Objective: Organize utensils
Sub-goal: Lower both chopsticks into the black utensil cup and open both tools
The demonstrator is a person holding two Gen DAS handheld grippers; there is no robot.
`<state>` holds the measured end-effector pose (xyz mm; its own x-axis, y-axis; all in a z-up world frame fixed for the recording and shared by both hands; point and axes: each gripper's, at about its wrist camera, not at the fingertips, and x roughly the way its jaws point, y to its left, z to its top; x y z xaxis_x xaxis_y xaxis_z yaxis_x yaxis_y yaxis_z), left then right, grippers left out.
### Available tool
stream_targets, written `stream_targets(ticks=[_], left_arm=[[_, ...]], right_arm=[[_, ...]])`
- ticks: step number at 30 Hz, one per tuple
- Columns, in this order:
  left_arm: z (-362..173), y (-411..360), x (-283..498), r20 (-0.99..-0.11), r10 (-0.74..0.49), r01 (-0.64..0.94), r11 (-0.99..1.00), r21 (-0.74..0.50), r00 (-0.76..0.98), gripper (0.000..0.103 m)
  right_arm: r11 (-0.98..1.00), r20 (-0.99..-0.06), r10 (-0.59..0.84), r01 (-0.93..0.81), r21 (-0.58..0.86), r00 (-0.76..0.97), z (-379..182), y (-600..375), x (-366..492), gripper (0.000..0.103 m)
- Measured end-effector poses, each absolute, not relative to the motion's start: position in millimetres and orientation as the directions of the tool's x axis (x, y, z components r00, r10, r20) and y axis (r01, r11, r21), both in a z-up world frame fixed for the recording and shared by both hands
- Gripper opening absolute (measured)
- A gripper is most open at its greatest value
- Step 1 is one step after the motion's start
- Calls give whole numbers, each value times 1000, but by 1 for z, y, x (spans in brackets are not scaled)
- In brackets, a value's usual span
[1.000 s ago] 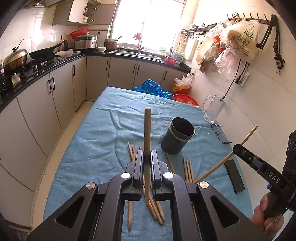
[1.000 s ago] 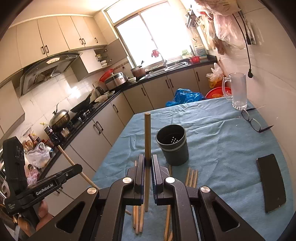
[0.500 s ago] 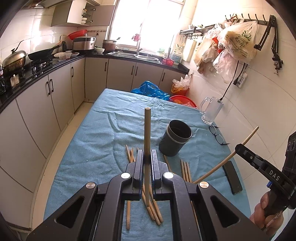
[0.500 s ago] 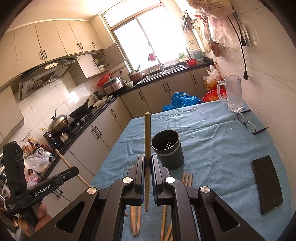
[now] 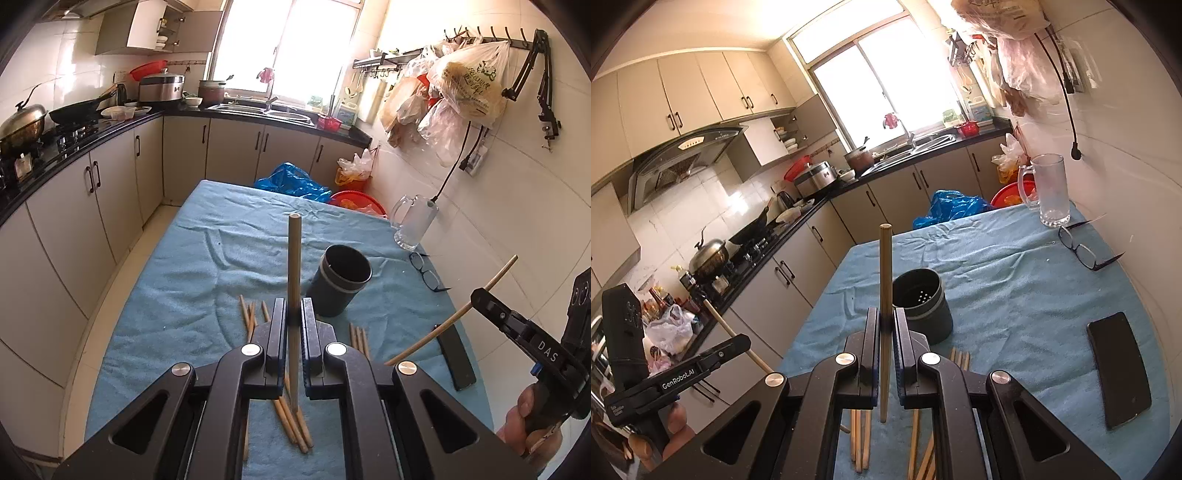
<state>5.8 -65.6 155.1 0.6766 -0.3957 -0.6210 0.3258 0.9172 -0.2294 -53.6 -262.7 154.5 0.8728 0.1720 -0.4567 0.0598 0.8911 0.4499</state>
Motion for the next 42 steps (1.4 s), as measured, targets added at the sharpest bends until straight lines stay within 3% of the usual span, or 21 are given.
stream_targets(ticks=[15, 30, 42], left_arm=[[194, -94, 31, -591, -423, 368, 904, -219, 687, 6], [237, -122, 105, -557, -446, 370, 894, -251, 701, 6], [216, -147, 172, -591, -475, 348, 880, -323, 652, 6]], right_arm=[[871, -416, 120, 105, 480, 901, 177, -306, -57, 8], [886, -357, 78, 100, 453, 931, 231, -323, 14, 8], [881, -433, 64, 153, 448, 899, 205, -339, 76, 7]])
